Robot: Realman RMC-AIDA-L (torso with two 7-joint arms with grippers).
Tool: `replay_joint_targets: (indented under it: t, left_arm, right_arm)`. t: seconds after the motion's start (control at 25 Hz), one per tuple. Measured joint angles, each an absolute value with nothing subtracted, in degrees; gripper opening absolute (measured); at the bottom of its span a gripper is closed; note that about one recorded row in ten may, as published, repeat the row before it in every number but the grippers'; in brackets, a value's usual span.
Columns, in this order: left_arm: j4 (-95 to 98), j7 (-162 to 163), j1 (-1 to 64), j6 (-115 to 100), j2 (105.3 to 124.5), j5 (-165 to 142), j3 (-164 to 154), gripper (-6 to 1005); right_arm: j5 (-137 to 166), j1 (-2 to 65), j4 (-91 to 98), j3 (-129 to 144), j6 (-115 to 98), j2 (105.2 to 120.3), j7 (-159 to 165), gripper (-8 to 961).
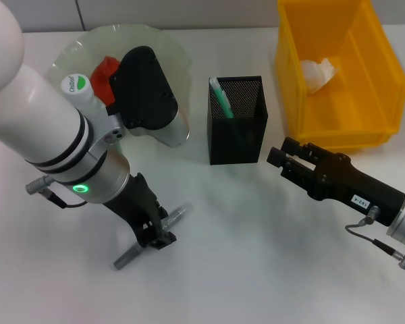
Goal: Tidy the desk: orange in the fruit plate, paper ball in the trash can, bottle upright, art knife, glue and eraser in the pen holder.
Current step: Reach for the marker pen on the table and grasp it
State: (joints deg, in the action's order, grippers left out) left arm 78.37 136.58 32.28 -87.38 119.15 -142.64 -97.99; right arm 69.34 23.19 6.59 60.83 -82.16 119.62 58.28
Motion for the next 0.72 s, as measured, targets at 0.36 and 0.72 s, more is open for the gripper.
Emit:
replay_joint_targets:
  t: [0.36, 0.72]
  left_arm:
    - [75.7, 136.2, 33.0, -84.8, 119.18, -143.0, -98.3, 414]
    - [73.0, 135.7, 33.8, -82.8, 119.18, -143.1, -98.4, 414]
  right_arm:
    - [69.4, 23.2, 6.6, 60.9, -81.3, 119.62, 58.0, 509]
    - [69.5, 23.3, 6.6, 60.9, -81.3, 119.62, 58.0, 508]
